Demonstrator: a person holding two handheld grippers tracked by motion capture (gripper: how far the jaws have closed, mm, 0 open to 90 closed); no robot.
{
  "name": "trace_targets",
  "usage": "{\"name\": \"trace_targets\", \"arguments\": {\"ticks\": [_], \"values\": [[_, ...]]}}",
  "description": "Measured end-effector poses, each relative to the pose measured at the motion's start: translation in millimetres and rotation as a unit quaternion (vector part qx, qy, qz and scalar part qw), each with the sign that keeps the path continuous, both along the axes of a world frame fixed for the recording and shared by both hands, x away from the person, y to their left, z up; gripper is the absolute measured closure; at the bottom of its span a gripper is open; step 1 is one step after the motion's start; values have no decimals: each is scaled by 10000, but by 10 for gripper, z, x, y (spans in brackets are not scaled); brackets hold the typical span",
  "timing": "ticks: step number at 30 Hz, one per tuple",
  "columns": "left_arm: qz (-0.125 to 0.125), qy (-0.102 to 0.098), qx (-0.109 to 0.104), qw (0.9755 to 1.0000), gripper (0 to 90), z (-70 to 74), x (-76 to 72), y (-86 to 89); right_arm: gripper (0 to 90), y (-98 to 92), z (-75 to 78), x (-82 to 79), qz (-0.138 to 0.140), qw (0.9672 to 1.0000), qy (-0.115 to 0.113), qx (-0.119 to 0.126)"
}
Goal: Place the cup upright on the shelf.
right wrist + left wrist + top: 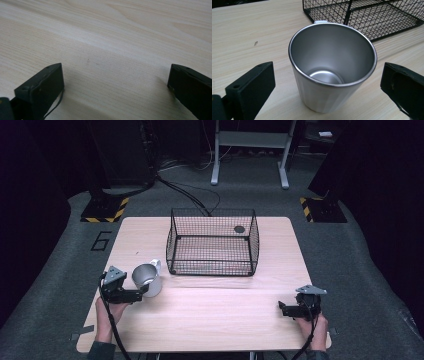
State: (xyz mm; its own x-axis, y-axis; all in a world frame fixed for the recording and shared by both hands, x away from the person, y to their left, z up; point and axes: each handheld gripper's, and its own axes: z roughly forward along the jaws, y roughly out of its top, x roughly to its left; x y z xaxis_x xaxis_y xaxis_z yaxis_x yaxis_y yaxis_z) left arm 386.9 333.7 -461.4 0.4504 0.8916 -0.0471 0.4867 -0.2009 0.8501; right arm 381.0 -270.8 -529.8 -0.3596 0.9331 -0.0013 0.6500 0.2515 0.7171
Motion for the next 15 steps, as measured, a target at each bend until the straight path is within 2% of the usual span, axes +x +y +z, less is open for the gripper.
{"name": "trace_targets", "arguments": {"ticks": [7, 15], "values": [[-48, -14, 79, 10000, 0, 6, 97, -57, 1, -1, 0, 0, 1, 10000, 0, -1], [-85, 16, 78, 9999, 0, -1, 164, -104, 1, 0, 0, 0, 0, 10000, -1, 0]]}}
